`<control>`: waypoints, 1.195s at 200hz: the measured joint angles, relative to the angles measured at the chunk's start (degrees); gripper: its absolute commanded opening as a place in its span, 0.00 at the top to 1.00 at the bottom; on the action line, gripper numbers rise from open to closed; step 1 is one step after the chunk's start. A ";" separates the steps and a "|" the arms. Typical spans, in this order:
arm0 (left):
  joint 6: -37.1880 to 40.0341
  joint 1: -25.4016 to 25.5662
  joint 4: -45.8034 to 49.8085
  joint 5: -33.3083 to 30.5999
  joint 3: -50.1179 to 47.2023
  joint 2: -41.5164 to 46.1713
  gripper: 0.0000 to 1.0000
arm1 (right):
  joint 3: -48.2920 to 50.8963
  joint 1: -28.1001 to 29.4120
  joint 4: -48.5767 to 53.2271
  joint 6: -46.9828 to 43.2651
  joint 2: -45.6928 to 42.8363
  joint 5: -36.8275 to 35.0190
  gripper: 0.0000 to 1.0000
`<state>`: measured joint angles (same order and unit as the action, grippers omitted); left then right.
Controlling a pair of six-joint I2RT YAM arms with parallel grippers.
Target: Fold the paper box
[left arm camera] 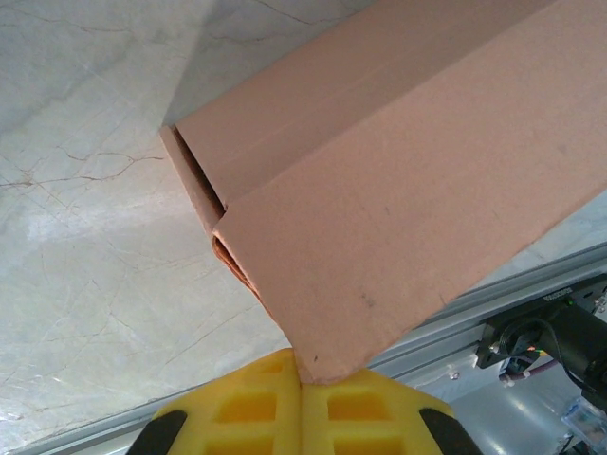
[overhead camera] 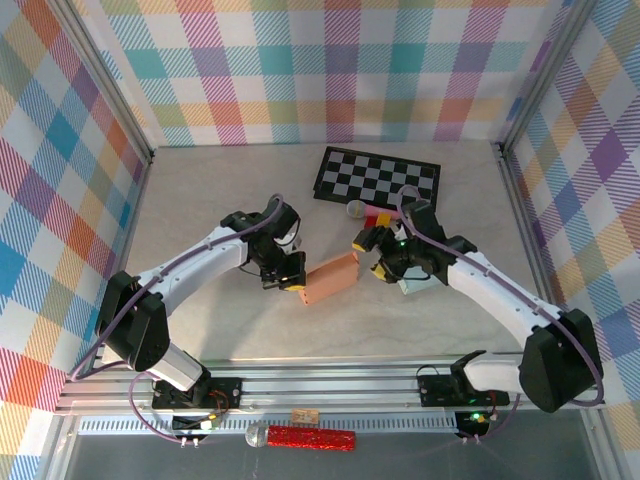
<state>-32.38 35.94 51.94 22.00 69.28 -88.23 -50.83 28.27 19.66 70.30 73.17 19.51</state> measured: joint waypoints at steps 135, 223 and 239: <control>-1.38 1.05 -1.09 -0.94 -0.79 0.35 0.87 | 5.33 -0.37 -11.28 11.43 6.84 4.35 0.54; -9.57 0.98 -3.13 -1.97 -1.62 8.52 0.65 | 5.51 -1.33 -12.48 8.55 8.11 6.10 0.64; -13.16 0.44 -5.88 -1.75 -3.45 10.49 0.65 | 5.51 -1.33 -12.07 8.26 8.17 6.14 0.65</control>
<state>-45.54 36.38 46.06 20.25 65.82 -77.73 -45.32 26.94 7.60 78.56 81.34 25.65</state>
